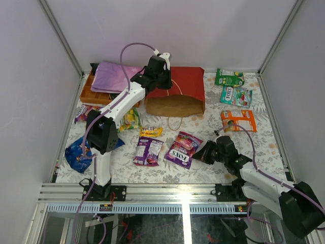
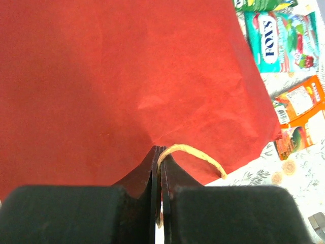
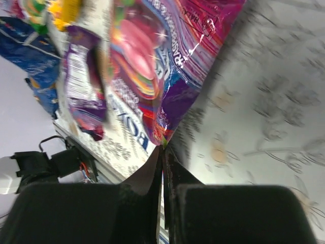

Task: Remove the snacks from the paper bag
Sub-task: Place the snack at the center of the board.

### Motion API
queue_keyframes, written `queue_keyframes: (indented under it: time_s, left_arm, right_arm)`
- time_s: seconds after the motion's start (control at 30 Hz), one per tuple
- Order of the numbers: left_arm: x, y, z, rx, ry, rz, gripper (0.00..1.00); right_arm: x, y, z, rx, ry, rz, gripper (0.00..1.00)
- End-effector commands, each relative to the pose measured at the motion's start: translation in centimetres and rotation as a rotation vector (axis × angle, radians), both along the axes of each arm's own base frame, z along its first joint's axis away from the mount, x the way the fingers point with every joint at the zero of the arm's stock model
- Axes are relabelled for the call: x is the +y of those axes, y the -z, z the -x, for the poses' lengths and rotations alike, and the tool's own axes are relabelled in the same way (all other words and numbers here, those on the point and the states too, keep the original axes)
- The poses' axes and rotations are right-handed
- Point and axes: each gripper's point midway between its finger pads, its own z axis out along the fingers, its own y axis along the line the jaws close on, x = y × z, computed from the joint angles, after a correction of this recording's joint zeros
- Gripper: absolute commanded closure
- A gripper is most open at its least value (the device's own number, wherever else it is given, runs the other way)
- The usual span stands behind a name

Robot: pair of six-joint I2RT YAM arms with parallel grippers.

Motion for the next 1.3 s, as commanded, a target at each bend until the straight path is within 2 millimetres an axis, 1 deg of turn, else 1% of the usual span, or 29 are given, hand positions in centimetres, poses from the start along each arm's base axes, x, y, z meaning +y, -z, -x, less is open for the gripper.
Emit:
queue_keyframes:
  time_s: [0.0, 0.17, 0.33, 0.37, 0.4, 0.43, 0.47, 0.5, 0.53, 0.57, 0.6, 0.67, 0.73, 0.77, 0.8, 0.87, 0.97, 1.03, 1.1, 1.2, 1.27]
  left_arm:
    - [1.5, 0.5, 0.1, -0.001, -0.016, -0.035, 1.00]
    - [1.5, 0.9, 0.1, 0.008, -0.013, -0.028, 1.00]
    - [1.4, 0.9, 0.3, 0.010, -0.009, -0.018, 1.00]
    - [1.3, 0.9, 0.4, 0.010, -0.007, -0.017, 1.00]
    - [1.4, 0.9, 0.4, 0.010, -0.008, -0.014, 1.00]
    - [1.4, 0.9, 0.4, 0.011, -0.008, -0.012, 1.00]
    - [1.4, 0.9, 0.4, 0.013, -0.007, -0.010, 1.00]
    - [1.3, 0.9, 0.4, 0.012, -0.006, -0.007, 1.00]
    - [1.2, 0.8, 0.5, 0.013, -0.003, -0.003, 1.00]
    - [1.1, 0.7, 0.5, 0.012, 0.000, 0.002, 1.00]
    - [1.1, 0.6, 0.5, 0.012, 0.001, 0.008, 1.00]
    - [0.8, 0.6, 0.6, 0.014, 0.008, 0.017, 1.00]
    - [0.6, 0.6, 0.7, 0.019, 0.016, 0.025, 1.00]
    - [0.5, 0.8, 0.7, 0.024, 0.017, 0.027, 1.00]
    - [0.5, 0.8, 0.7, 0.026, 0.017, 0.028, 1.00]
    - [0.5, 0.8, 0.8, 0.029, 0.019, 0.031, 1.00]
    - [0.5, 0.7, 0.9, 0.028, 0.020, 0.029, 1.00]
    - [0.6, 0.8, 1.0, 0.028, 0.019, 0.021, 1.00]
    - [0.8, 0.7, 1.0, 0.026, 0.016, 0.014, 1.00]
    - [1.1, 1.0, 1.3, 0.030, 0.015, 0.005, 1.00]
    - [1.2, 1.2, 1.4, 0.033, 0.016, 0.005, 1.00]
  right_arm:
    - [-0.4, 1.7, 1.0, 0.038, 0.021, -0.019, 1.00]
    - [-1.9, 3.1, 2.2, 0.079, 0.055, 0.043, 1.00]
    - [-3.4, 3.6, 3.0, 0.066, 0.084, 0.094, 1.00]
    - [-3.7, 3.5, 3.0, 0.055, 0.087, 0.105, 0.96]
    - [-3.9, 3.3, 3.0, 0.043, 0.087, 0.120, 0.88]
    - [-4.3, 3.1, 2.9, 0.029, 0.090, 0.138, 0.75]
    - [-4.7, 2.7, 2.5, 0.009, 0.108, 0.163, 0.58]
    - [-5.0, 2.1, 2.4, -0.005, 0.114, 0.180, 0.44]
    - [-5.7, 1.6, 1.8, -0.030, 0.144, 0.214, 0.31]
    - [-6.2, 0.1, 1.0, -0.073, 0.167, 0.235, 0.23]
    - [-6.6, -0.9, 0.3, -0.105, 0.187, 0.261, 0.21]
    - [-7.6, -3.3, -1.2, -0.179, 0.233, 0.312, 0.19]
    - [-8.2, -5.6, -2.7, -0.255, 0.270, 0.345, 0.19]
    - [-8.2, -6.8, -3.6, -0.298, 0.282, 0.349, 0.19]
    - [-8.1, -7.6, -4.4, -0.329, 0.288, 0.354, 0.21]
    - [-7.1, -9.0, -6.0, -0.379, 0.271, 0.346, 0.22]
    - [-4.3, -9.9, -8.2, -0.400, 0.198, 0.301, 0.23]
    - [-2.5, -10.0, -9.5, -0.408, 0.157, 0.266, 0.26]
    - [-1.2, -9.7, -10.8, -0.418, 0.147, 0.235, 0.30]
    - [0.2, -8.6, -12.6, -0.426, 0.136, 0.219, 0.37]
    - [1.4, -7.9, -13.5, -0.423, 0.114, 0.192, 0.39]
